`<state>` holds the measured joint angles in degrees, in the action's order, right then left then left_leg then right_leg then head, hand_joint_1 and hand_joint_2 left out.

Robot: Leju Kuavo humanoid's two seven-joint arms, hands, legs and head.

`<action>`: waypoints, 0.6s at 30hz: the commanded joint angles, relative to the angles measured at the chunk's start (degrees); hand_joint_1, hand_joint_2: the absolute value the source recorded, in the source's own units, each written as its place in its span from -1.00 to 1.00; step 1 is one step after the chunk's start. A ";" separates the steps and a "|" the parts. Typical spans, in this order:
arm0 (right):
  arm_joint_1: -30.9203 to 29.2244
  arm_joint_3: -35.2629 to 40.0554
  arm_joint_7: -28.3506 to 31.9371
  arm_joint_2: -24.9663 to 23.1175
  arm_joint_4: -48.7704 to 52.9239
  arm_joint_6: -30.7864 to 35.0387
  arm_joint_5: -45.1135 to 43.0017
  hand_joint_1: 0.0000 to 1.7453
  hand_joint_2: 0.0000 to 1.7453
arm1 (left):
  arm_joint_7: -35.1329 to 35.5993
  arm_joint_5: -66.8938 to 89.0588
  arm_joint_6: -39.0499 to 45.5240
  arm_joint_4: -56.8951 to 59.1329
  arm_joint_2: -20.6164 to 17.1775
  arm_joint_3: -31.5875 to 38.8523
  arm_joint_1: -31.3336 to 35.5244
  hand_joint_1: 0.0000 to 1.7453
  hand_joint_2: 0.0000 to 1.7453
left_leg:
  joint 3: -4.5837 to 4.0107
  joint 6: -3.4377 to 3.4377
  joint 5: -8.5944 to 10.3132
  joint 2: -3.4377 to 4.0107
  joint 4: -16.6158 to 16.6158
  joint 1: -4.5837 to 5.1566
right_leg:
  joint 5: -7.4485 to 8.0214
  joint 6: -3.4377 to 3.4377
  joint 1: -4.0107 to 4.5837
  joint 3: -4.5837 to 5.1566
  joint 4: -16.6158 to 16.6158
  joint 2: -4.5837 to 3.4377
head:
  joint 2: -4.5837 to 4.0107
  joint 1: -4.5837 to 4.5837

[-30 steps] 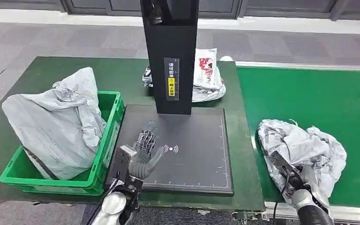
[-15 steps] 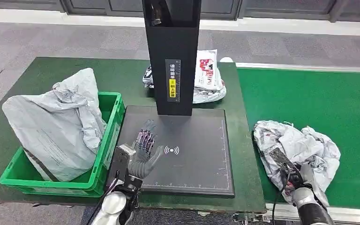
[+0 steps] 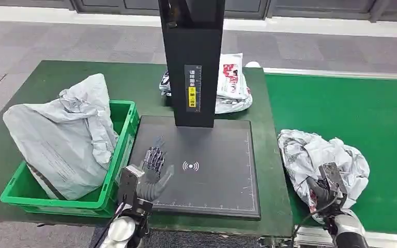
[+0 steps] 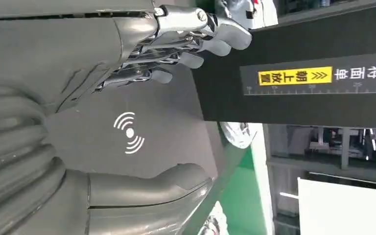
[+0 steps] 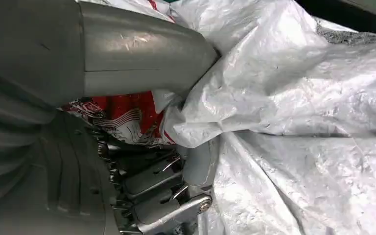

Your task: Moved the parcel from conveyor to table for the left to box.

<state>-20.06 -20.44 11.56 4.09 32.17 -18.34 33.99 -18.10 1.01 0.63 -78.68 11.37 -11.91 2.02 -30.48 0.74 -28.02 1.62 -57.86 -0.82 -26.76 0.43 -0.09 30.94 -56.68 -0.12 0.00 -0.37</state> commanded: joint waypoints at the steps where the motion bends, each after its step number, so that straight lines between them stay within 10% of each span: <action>1: 3.78 -6.59 6.83 -3.84 5.27 -11.24 -22.69 1.00 1.00 | -1.77 -0.45 1.36 2.12 -2.28 0.17 -0.29 -1.00 1.00 | -0.25 -0.04 0.22 -0.29 0.19 0.10 | 0.12 0.00 -0.09 0.22 0.12 0.16 | 0.00 0.00; 7: 13.40 2.23 6.27 -9.14 37.40 -13.42 -45.56 1.00 1.00 | -3.34 0.93 1.77 1.94 -0.97 2.23 -1.15 -1.00 1.00 | -0.70 -0.04 0.28 -0.41 0.18 0.17 | 0.12 -0.06 -0.21 0.69 -0.05 0.20 | 0.00 0.00; 13: 20.28 6.67 6.58 -14.26 67.29 -12.58 -44.68 1.00 1.00 | -1.77 3.35 1.80 0.06 0.54 5.03 -1.31 -1.00 1.00 | -1.14 -0.07 0.33 -0.80 -0.03 0.21 | -0.04 -0.03 -0.35 1.04 -0.36 0.66 | 0.00 0.00; 18: 20.91 12.51 8.47 -13.82 71.62 -9.47 -42.63 1.00 1.00 | -1.16 4.37 1.40 -1.65 1.56 6.12 -2.46 -1.00 1.00 | -1.34 -0.06 0.36 -0.76 -0.01 0.20 | 0.01 -0.04 -0.34 1.23 -0.36 0.61 | 0.00 0.00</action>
<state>-3.20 -18.70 18.95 -6.42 80.08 -30.80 -10.58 -20.31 4.28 2.36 -79.65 11.34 -9.96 -0.02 -31.67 0.68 -27.67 0.67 -57.84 -0.72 -26.79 0.43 -0.32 31.88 -56.87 0.79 0.00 -0.37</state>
